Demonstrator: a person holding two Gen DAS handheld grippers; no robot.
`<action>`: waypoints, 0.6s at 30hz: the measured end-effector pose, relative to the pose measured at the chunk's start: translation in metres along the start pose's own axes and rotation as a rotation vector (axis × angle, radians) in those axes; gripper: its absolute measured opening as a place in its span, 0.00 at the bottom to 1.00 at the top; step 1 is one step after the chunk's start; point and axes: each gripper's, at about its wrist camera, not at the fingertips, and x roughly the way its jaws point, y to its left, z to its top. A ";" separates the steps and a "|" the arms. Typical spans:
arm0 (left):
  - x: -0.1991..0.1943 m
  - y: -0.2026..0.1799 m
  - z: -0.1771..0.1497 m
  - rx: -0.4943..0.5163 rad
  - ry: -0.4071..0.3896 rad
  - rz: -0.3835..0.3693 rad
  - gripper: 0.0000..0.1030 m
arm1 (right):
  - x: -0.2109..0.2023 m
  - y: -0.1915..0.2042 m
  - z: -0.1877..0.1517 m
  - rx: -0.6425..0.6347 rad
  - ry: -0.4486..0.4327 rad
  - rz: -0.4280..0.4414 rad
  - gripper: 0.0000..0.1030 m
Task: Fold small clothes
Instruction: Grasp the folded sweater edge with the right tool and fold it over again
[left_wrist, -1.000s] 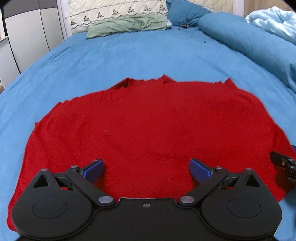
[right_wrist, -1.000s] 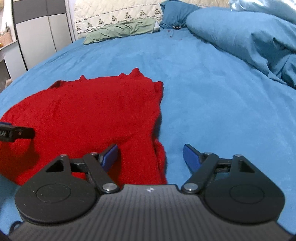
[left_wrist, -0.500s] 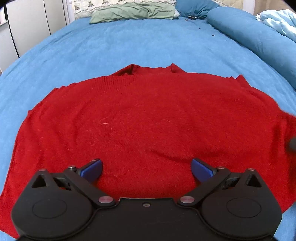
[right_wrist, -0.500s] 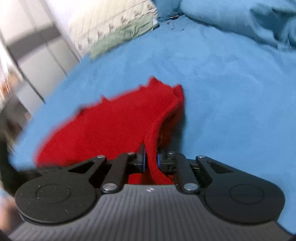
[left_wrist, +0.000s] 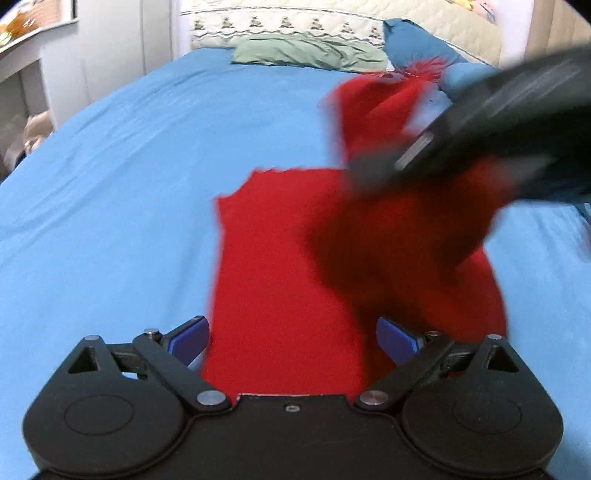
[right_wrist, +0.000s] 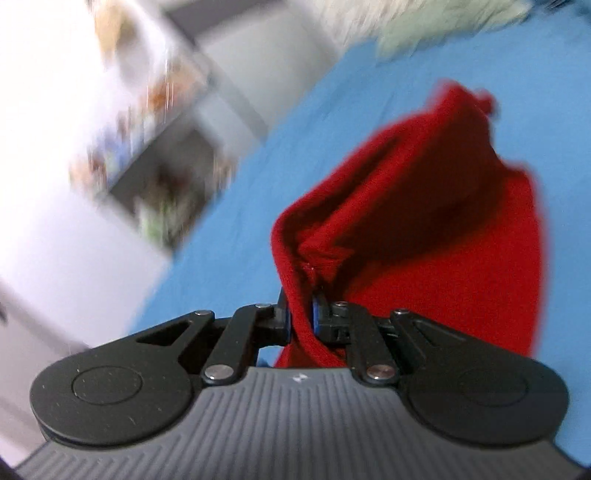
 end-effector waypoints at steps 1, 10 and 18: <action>0.000 0.008 -0.008 -0.003 0.006 0.003 0.96 | 0.027 0.006 -0.008 -0.020 0.065 -0.021 0.24; -0.013 0.025 -0.033 0.014 -0.043 -0.033 0.96 | 0.071 0.025 -0.023 -0.088 0.136 -0.051 0.78; -0.031 0.017 -0.033 -0.025 -0.141 -0.115 0.95 | -0.043 0.017 -0.030 -0.139 -0.141 -0.176 0.94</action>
